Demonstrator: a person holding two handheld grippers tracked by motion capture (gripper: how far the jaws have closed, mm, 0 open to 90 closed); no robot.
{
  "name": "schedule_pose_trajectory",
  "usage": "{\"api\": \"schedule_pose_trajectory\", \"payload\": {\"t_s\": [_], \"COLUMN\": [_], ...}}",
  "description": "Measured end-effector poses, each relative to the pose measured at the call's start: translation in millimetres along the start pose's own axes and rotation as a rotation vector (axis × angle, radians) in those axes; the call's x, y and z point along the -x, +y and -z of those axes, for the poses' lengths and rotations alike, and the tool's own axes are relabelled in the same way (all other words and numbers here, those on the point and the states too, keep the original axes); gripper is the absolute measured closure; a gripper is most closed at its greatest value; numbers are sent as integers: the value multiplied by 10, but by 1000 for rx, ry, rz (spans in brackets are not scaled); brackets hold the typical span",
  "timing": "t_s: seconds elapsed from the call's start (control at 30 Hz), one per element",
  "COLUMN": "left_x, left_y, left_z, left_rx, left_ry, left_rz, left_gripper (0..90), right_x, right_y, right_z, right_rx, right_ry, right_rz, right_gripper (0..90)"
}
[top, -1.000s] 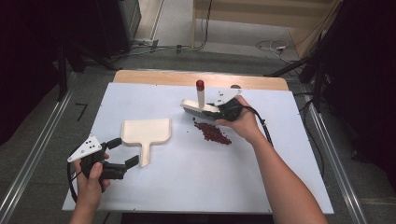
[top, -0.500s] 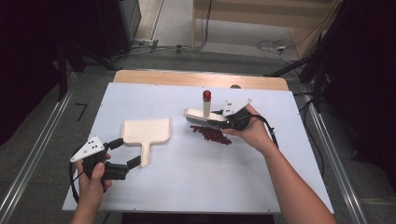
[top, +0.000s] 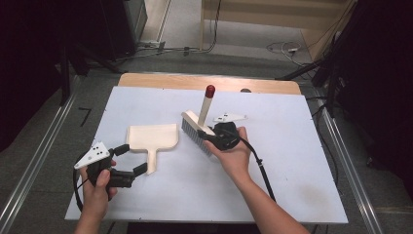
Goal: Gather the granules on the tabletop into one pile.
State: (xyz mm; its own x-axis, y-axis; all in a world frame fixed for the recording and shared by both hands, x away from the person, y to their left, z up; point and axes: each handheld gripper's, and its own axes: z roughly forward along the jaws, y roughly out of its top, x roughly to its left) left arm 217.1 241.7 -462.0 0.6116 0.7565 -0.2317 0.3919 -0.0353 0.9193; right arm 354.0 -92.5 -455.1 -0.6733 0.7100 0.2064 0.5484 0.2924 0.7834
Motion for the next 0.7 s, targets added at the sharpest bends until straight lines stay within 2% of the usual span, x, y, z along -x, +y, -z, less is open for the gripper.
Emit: {"api": "schedule_pose_trajectory", "payload": {"t_s": [0.03, 0.1, 0.23, 0.4, 0.57, 0.7], "left_x": [-4, -18, -41, -19, 7, 11], "left_y": [-2, -5, -15, -8, -3, -2], "left_z": [1, 5, 5, -2, -7, -15], "left_rx": [3, 1, 6, 4, 1, 0], "left_ry": [-2, 0, -1, -3, -1, -4], "left_rz": [1, 3, 14, 9, 5, 0], "left_gripper": [0, 0, 0, 0, 0, 0], "right_x": [6, 5, 104, 214, 314, 375], "right_y": [-29, -56, -100, -207, -276, -302], "right_z": [-46, -59, 14, 139, 279, 363], "right_rx": [-8, 3, 7, 17, 23, 31], "right_ry": [-10, -58, -110, -136, -166, -152], "right_rz": [-29, -32, -60, -98, -101, -116], "right_gripper": [657, 657, 657, 657, 657, 657]}}
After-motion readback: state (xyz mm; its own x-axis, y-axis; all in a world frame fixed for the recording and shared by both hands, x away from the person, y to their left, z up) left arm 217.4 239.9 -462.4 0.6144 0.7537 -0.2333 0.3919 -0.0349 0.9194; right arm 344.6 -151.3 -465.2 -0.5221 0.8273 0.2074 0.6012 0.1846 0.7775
